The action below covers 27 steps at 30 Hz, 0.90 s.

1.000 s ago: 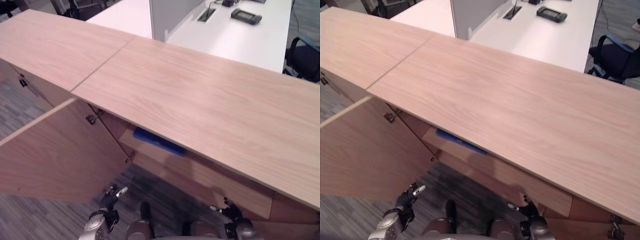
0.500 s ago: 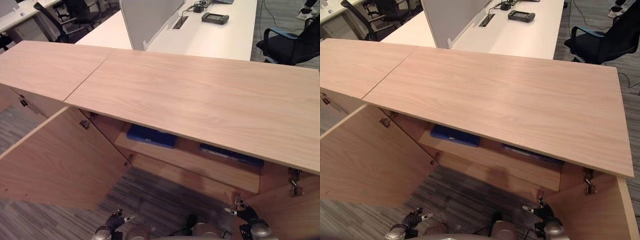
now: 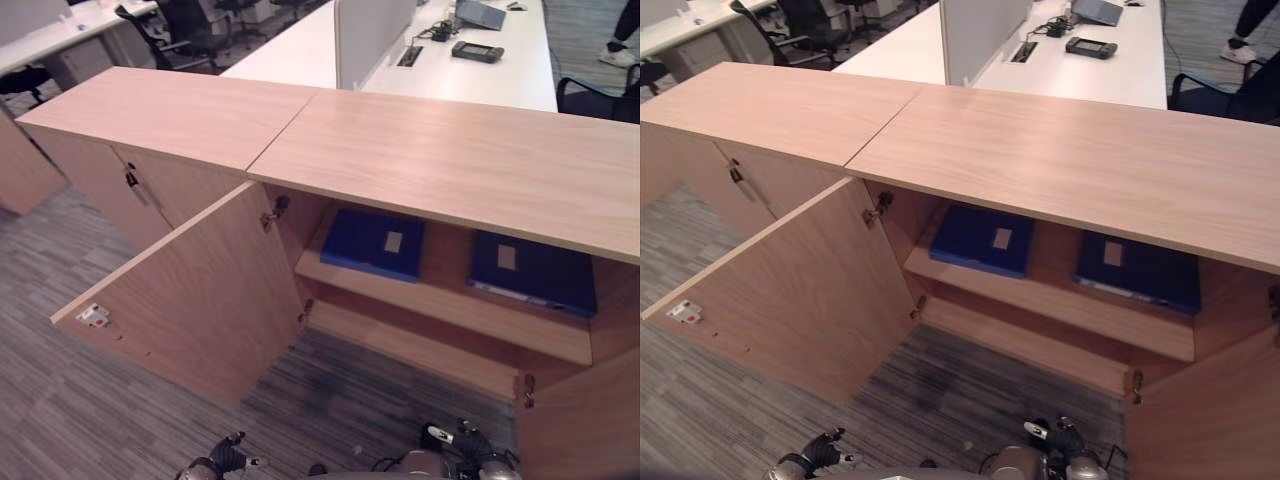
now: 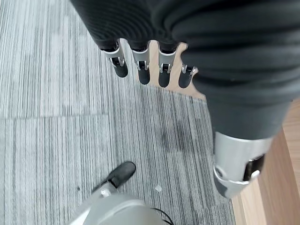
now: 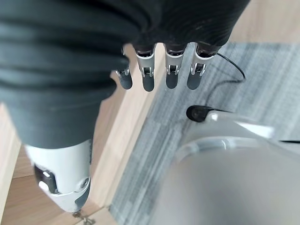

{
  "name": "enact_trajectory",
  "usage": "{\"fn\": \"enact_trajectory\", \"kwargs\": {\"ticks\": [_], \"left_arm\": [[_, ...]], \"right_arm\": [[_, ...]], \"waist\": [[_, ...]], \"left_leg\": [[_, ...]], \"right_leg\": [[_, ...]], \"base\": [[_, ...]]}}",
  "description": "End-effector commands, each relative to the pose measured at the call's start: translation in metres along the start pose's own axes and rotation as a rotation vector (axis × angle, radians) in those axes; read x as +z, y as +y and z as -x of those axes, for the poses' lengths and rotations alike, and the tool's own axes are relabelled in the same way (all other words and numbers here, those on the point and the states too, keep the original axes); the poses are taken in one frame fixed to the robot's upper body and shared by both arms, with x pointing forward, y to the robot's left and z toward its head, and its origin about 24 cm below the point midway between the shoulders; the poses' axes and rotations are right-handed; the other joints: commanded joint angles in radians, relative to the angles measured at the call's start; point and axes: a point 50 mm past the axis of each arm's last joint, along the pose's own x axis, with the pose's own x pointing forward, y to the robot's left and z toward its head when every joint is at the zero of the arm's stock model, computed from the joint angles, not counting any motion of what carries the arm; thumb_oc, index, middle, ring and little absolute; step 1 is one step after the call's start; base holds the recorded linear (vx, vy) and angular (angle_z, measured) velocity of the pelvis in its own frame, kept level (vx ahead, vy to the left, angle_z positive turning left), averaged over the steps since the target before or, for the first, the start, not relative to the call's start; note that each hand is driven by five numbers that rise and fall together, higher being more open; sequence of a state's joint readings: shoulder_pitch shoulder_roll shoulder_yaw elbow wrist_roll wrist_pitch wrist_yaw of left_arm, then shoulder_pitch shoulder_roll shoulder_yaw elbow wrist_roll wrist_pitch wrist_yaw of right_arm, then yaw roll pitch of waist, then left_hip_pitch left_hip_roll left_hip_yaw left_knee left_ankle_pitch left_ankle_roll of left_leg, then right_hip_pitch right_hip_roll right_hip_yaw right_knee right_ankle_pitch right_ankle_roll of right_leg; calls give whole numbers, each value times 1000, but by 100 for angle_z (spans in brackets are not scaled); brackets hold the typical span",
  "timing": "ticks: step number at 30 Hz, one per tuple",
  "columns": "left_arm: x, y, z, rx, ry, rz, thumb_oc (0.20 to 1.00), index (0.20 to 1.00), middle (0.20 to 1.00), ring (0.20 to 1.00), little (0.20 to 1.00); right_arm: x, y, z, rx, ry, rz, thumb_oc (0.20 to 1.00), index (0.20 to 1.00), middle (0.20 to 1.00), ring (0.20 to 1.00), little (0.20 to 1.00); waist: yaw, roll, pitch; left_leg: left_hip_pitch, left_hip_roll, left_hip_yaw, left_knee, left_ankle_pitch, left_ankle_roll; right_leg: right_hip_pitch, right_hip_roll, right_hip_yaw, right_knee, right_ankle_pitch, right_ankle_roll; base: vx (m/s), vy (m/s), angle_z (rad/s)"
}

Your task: Put the empty folder in the office cabinet

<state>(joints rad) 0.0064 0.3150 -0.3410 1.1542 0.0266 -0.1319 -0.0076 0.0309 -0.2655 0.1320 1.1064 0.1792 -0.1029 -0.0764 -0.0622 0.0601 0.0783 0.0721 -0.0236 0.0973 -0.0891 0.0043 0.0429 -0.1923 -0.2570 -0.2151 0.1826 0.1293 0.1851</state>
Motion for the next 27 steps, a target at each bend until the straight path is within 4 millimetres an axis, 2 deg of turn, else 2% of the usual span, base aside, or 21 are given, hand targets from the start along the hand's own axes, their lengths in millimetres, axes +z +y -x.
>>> {"fn": "enact_trajectory", "kwargs": {"ticks": [1,3,5,7,10,14,18,22,25,27], "left_arm": [[26,20,-3,75,-101,46,1000,1000,1000,1000,1000],[31,19,-4,68,-121,45,1000,1000,1000,1000,1000],[35,18,-5,65,-131,41,1000,1000,1000,1000,1000],[42,13,-6,50,-153,44,1000,1000,1000,1000,1000],[44,6,-6,35,-158,52,1000,1000,1000,1000,1000],[42,-1,-6,4,-158,17,1000,1000,1000,1000,1000],[41,-6,-7,-20,-144,5,1000,1000,1000,1000,1000],[37,-7,-7,-9,-121,43,1000,1000,1000,1000,1000],[32,-11,-7,-14,-100,62,1000,1000,1000,1000,1000],[27,-14,-6,-23,-88,52,1000,1000,1000,1000,1000]], "right_arm": [[31,-13,-5,-13,-108,25,1000,1000,1000,1000,1000],[26,-14,-5,-18,-89,32,1000,1000,1000,1000,1000],[24,-16,-4,-23,-83,34,1000,1000,1000,1000,1000],[16,-23,-3,-40,-51,42,1000,1000,1000,1000,1000],[15,-26,-3,-49,-43,56,1000,1000,1000,1000,1000],[15,-32,-3,-60,-40,66,1000,1000,1000,1000,1000],[23,-41,-4,-83,-70,26,1000,1000,1000,1000,1000],[30,-42,-4,-70,-96,42,1000,1000,1000,1000,1000],[30,-42,-4,-67,-94,46,1000,1000,1000,1000,1000],[31,-42,-4,-67,-96,58,1000,1000,1000,1000,1000]], "waist": [[19,-6,57],[16,-14,53],[9,-14,53],[4,-22,46],[10,-22,37],[7,-15,36],[-12,-10,65],[-14,-19,92],[-15,-21,86],[-4,-14,79]], "left_leg": [[-36,53,24,22,-22,-86],[-30,45,34,23,-21,-89],[-28,45,32,24,-19,-92],[-23,43,37,21,-20,-92],[-19,49,44,19,-22,-95],[-6,64,43,36,-26,-101],[-61,88,54,175,-35,-142],[-139,121,43,353,28,-183],[-150,168,73,282,14,-175],[-149,170,54,185,30,-170]], "right_leg": [[94,113,-78,17,-174,-36],[114,117,-111,-12,-186,-46],[115,127,-92,-24,-185,-50],[139,141,-35,-74,-172,-53],[159,138,-43,-105,-162,-51],[186,157,-5,-134,-165,-68],[199,158,12,-141,-186,-92],[240,155,30,-168,-193,-118],[263,138,20,-188,-198,-102],[266,143,24,-189,-201,-94]], "base": [[-10,48,-31],[28,-12,-13],[40,-20,12],[71,-66,2],[72,-107,-14],[66,-81,-19],[-17,-90,3],[14,-54,8],[115,54,0],[206,101,8]]}}
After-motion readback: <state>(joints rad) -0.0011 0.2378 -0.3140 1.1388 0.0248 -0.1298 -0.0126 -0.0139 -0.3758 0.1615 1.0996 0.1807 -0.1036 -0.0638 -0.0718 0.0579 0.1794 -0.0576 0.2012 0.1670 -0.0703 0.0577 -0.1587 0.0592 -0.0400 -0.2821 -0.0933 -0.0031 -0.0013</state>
